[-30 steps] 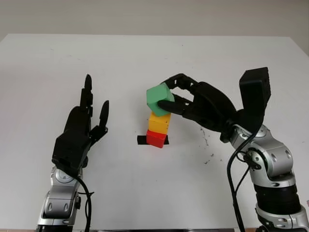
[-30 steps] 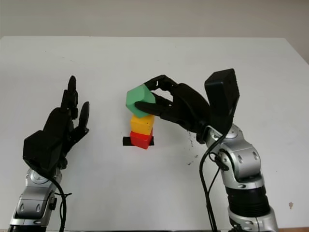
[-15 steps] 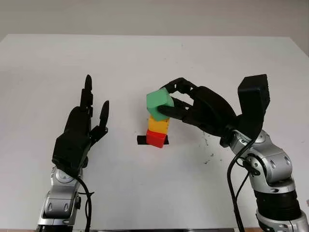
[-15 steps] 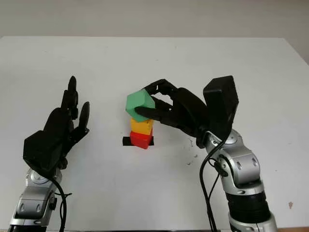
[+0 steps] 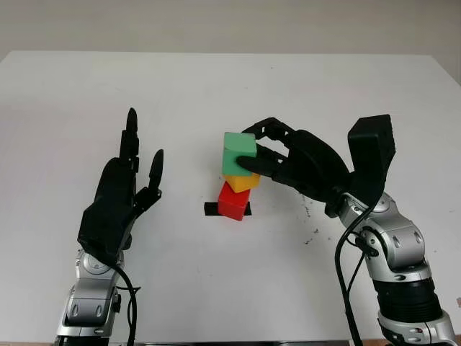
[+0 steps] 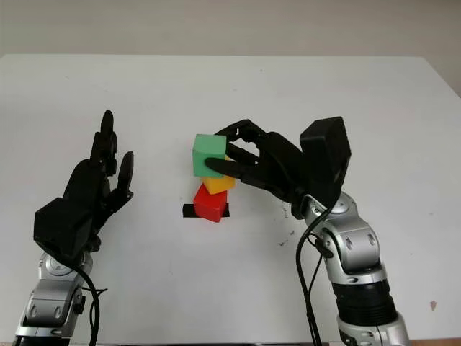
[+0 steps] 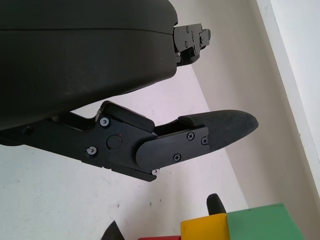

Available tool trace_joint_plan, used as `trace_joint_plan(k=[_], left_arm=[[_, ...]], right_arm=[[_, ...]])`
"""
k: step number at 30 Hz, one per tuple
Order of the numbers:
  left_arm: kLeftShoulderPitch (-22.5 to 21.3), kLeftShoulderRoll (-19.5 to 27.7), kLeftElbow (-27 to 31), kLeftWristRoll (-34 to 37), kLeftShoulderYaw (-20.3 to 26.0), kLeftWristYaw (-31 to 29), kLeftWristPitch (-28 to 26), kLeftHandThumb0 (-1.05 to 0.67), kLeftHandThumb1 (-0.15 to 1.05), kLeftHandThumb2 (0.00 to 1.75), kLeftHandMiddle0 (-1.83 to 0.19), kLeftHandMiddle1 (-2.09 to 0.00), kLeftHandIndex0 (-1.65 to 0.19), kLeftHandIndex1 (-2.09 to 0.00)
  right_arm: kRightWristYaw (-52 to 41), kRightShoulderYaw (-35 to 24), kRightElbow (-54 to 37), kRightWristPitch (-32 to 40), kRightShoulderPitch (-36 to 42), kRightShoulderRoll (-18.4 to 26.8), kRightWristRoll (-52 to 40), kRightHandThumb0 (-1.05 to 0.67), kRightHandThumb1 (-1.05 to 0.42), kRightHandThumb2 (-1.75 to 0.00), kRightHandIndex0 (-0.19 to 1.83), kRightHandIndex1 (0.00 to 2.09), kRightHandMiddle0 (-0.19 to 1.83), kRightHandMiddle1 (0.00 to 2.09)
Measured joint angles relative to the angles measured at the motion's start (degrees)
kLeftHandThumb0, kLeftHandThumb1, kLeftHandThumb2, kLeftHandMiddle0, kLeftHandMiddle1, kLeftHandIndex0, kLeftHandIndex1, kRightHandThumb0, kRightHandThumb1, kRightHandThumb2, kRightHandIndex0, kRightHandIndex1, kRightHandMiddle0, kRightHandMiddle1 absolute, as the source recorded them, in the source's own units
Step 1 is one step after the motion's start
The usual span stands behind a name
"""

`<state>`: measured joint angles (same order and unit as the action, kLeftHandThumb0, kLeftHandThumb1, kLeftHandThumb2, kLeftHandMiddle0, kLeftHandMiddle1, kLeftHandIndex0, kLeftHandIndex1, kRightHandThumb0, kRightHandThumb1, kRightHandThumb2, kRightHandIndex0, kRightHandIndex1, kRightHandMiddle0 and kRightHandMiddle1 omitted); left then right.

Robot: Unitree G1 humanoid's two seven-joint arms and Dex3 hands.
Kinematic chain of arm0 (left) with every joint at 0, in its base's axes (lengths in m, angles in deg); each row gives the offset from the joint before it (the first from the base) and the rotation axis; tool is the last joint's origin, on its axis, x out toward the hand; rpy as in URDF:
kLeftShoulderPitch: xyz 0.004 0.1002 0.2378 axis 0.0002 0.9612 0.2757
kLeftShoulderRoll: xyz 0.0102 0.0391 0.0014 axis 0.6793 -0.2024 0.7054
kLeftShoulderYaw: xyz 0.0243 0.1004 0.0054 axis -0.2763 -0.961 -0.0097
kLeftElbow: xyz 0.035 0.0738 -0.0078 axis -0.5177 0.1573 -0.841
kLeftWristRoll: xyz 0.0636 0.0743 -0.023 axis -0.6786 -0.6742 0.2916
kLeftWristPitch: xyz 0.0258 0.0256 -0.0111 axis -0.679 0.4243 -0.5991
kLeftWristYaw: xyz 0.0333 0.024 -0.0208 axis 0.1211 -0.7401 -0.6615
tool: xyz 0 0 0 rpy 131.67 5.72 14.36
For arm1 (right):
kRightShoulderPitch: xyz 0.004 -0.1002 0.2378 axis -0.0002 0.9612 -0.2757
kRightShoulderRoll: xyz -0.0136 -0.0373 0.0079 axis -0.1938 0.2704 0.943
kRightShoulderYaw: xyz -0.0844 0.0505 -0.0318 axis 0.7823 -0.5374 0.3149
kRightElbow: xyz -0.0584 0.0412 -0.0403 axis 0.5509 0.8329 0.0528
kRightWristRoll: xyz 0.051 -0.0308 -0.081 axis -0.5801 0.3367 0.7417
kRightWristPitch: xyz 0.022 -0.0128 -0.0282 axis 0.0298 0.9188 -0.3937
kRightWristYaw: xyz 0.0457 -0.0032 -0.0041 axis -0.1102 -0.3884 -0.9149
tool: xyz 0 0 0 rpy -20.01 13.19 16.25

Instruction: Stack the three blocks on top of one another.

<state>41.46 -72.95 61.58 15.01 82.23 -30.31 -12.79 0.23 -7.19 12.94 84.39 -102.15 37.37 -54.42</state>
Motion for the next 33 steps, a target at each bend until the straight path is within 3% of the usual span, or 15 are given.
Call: trace_joint_plan(k=[28, 32, 33], left_arm=[[0.36, -0.13, -0.57, -0.57, -0.74, 0.26, 0.83, -0.77, 1.05, 0.68, 0.13, -0.05, 0.18, -0.05], [0.36, -0.16, -0.77, -0.46, -0.74, 0.29, 1.14, -0.76, 1.05, 0.68, 0.13, -0.05, 0.18, -0.05], [0.36, -0.17, -0.77, -0.46, -0.74, 0.29, 1.13, -0.76, 1.05, 0.68, 0.13, -0.05, 0.18, -0.05]], right_arm=[[-5.61, -0.99, -0.09, -3.48, 0.59, 2.99, 0.51, -0.48, -1.0, -0.05, 0.23, 0.06, 0.24, 1.59], [-5.77, -0.99, -0.09, -3.45, 0.59, 3.06, 0.45, -0.48, -0.98, -0.05, 0.21, 0.05, 0.16, 1.47], [-5.83, -0.99, -0.09, -3.4, 0.59, 3.09, 0.42, -0.49, -0.96, -0.05, 0.2, 0.04, 0.13, 1.35]])
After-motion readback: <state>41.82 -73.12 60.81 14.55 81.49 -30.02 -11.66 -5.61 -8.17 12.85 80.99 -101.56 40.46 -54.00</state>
